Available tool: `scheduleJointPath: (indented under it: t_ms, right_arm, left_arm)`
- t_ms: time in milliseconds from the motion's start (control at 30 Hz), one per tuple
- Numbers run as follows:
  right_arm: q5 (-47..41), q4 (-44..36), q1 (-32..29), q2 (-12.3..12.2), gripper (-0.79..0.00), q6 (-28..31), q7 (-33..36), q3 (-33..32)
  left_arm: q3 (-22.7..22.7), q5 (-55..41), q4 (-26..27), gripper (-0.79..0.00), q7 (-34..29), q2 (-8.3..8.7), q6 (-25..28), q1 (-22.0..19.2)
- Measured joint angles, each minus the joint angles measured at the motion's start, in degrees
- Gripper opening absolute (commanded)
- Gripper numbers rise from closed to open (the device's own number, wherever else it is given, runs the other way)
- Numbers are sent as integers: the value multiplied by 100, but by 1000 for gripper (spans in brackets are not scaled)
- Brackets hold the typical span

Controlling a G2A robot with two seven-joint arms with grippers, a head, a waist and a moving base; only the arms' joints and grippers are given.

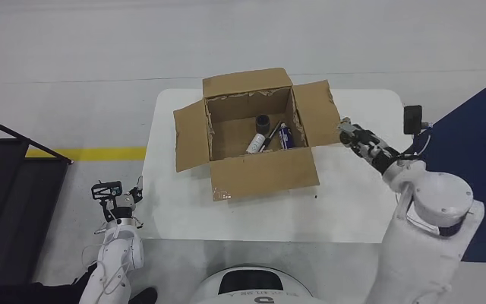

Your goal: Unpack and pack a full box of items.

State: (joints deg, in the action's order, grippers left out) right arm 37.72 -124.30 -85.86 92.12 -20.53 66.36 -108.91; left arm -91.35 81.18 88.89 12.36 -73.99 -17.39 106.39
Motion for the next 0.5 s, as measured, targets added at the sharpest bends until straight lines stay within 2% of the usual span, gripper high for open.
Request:
scheduleJointPath:
  t_ms: [200,500]
  right_arm:
    - [1078,184,249,-66,-785,-69,89,1300]
    - [2294,1216,1073,-69,-785,-537,-19,2941]
  left_arm:
    - [0,0,0,0,0,0,0,0]
    - [0,0,0,0,0,0,0,0]
